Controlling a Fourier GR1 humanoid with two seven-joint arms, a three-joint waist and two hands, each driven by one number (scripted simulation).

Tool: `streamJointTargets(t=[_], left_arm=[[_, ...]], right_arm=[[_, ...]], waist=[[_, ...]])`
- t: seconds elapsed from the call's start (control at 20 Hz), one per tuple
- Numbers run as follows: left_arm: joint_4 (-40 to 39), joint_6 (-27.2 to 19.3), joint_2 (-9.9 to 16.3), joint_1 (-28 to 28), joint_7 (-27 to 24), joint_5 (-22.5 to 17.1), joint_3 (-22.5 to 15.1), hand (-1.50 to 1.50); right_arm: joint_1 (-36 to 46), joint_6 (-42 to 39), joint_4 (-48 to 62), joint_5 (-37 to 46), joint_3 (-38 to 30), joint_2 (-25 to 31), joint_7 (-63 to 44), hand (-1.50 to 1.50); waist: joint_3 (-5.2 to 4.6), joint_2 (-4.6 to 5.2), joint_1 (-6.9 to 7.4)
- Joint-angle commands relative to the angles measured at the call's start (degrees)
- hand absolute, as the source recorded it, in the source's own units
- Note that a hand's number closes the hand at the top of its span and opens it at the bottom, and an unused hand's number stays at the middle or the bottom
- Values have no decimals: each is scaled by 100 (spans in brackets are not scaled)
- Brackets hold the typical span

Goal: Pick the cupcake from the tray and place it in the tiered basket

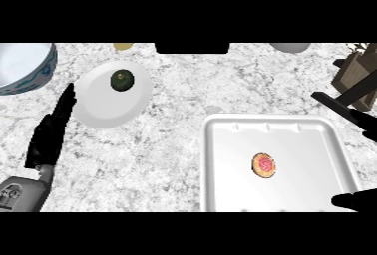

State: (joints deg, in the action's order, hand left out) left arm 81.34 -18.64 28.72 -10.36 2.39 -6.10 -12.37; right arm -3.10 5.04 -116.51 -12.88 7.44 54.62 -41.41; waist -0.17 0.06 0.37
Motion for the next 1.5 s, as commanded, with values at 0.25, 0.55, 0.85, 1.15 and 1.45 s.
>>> streamJointTargets(t=[0.25,0.55,0.85,1.15,1.45], left_arm=[[18,224,-136,-63,28,113,151,0],[182,147,-227,252,-15,267,235,0],[38,352,-241,88,94,324,346,0],[-96,635,-263,249,-203,318,612,0],[195,543,-510,392,-82,445,530,0]], right_arm=[[2177,-303,439,136,888,-620,-2556,-150],[2320,-660,1204,263,1267,-1068,-2513,-150],[2298,-619,920,643,1814,-1320,-3105,-150],[2129,-837,1064,923,1766,-1498,-2892,-150],[2347,-1012,1212,1498,2044,-1611,-3055,-150]], waist=[[9,12,93],[14,-1,60],[12,-13,-16],[13,-10,-17],[12,-10,13]])
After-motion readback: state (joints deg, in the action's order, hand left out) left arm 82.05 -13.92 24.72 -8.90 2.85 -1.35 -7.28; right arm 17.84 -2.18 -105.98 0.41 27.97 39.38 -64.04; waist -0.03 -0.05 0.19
